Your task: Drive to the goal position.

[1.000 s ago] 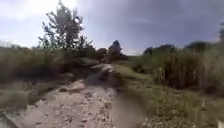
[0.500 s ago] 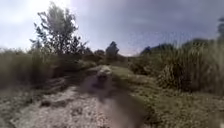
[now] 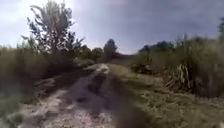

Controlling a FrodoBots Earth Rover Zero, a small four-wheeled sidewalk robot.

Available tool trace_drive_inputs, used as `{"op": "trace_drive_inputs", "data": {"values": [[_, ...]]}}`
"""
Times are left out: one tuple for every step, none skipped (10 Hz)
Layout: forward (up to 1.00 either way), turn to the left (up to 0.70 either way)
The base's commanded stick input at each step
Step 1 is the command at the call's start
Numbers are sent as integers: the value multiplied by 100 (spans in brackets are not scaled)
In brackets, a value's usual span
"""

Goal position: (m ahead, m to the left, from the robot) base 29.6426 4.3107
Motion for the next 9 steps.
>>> {"op": "trace_drive_inputs", "data": {"values": [[85,16],[85,34],[85,34],[85,34],[85,34],[85,34],[85,20],[85,0],[85,0]]}}
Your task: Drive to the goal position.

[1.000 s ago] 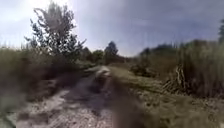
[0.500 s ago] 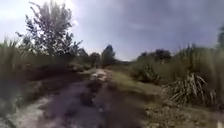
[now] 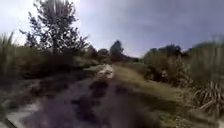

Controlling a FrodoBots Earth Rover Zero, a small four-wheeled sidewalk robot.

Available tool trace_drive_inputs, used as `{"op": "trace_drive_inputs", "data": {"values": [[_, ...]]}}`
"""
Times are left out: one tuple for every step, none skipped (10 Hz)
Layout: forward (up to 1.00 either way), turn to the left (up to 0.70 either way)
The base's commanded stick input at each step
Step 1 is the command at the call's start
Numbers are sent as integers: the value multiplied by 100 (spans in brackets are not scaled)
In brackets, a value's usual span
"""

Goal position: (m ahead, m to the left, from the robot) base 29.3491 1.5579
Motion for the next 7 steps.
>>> {"op": "trace_drive_inputs", "data": {"values": [[85,0],[85,0],[85,0],[85,0],[85,0],[85,0],[85,0]]}}
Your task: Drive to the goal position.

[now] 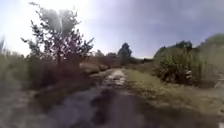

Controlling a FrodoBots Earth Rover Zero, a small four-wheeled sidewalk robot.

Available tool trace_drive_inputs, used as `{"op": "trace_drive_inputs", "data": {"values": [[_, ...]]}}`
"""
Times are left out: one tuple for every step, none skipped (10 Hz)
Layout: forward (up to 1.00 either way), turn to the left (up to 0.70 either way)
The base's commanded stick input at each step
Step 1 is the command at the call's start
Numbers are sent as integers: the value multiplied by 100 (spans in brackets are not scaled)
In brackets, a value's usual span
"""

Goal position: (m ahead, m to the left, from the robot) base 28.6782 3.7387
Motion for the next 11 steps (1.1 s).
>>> {"op": "trace_drive_inputs", "data": {"values": [[85,0],[85,0],[85,0],[85,0],[85,0],[85,0],[85,0],[85,0],[85,0],[85,0],[85,0]]}}
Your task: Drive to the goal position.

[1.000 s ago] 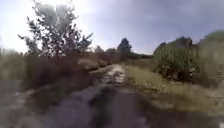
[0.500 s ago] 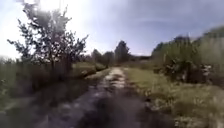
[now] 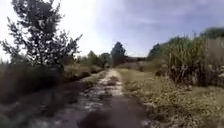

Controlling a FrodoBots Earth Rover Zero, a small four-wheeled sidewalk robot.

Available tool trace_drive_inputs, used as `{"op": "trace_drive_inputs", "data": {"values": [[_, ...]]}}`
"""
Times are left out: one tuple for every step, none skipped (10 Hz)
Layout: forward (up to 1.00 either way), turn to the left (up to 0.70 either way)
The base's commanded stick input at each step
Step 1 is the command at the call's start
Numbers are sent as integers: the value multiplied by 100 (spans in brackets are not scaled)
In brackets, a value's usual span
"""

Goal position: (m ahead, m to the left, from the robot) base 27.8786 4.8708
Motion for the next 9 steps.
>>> {"op": "trace_drive_inputs", "data": {"values": [[85,0],[85,0],[85,0],[85,0],[85,0],[85,0],[85,0],[85,0],[85,0]]}}
